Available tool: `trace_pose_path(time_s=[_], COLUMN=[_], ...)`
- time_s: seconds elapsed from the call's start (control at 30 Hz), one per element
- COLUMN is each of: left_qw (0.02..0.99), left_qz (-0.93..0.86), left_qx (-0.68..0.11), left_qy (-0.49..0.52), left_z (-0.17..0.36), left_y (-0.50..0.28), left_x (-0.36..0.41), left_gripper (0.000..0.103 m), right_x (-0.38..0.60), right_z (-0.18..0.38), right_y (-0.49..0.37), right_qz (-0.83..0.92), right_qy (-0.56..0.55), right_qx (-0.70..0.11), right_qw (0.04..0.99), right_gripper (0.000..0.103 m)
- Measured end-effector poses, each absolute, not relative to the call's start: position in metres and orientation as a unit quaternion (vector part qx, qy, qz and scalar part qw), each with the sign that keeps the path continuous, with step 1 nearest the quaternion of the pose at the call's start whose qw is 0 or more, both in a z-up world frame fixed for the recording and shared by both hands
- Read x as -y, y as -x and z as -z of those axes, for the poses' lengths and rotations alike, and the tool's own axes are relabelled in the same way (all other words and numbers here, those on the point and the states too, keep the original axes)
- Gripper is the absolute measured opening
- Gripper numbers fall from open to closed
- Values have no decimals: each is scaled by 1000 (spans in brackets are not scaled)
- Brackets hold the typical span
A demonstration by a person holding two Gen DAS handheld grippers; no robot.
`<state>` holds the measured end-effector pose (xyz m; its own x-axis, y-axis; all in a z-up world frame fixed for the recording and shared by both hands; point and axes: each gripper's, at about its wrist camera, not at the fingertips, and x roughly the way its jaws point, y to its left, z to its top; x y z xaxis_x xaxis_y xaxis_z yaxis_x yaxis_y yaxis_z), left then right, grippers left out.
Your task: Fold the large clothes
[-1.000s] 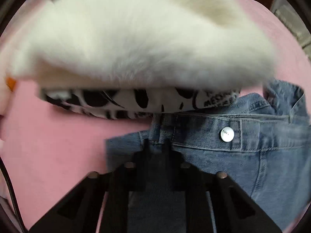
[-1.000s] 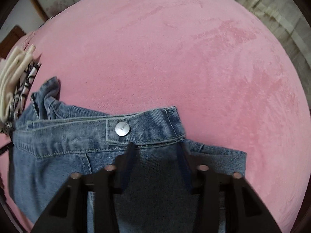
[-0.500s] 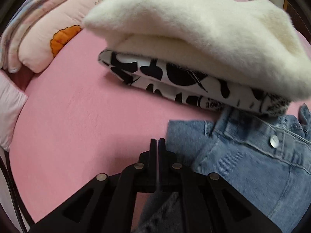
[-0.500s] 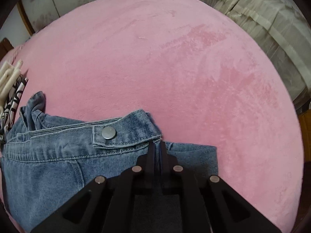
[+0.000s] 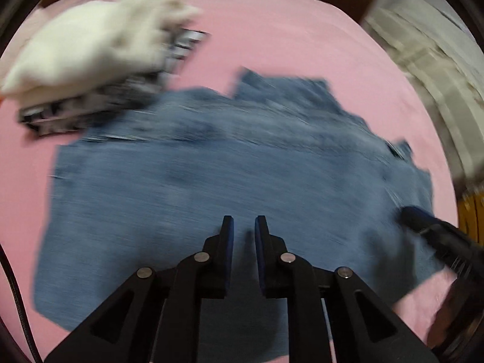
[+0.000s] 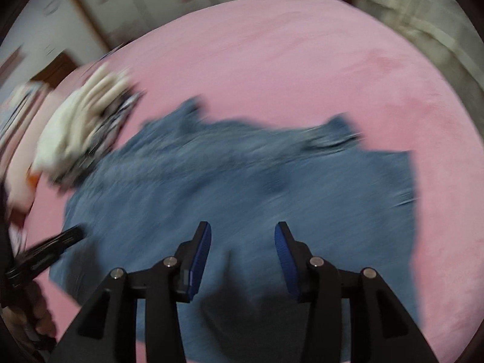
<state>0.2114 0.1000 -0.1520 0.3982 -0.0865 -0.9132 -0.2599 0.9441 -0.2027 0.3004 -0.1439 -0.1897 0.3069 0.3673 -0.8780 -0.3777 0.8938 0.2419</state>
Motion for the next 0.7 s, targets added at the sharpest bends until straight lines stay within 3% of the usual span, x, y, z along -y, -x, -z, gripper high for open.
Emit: trace_pose_path(time_s=[0.17,0.27,0.33,0.47,0.5,0.7], left_qw=[816,820,819,814,812,802], left_qz=[-49,-55,-51,-58,-58,-67], left_qx=[-562,-559,-560,-561,-561,-566], left_qy=[124,110,117,139,151,178], left_z=[182,187,193,190,188,185], left_y=[-215,-214,-213,-202,-198,-188], left_x=[-70,-83,-97,-130,-138,-156], left_gripper=[19,13,2,1,1,2], right_x=[106,128,156,231,247,267], right_z=[221,233,233,234,234,231], right_y=[-271,-272,-276,-294,-297,-302], right_qz=[-266,-249,-197,-120,-113,-87], right_qy=[45,77,110,98,83,68], right_qx=[-567,-562,-550,-557,-561,-572], right_qw=[779,785,804,816,816,813], right_gripper=[43,28,25,20,15,15])
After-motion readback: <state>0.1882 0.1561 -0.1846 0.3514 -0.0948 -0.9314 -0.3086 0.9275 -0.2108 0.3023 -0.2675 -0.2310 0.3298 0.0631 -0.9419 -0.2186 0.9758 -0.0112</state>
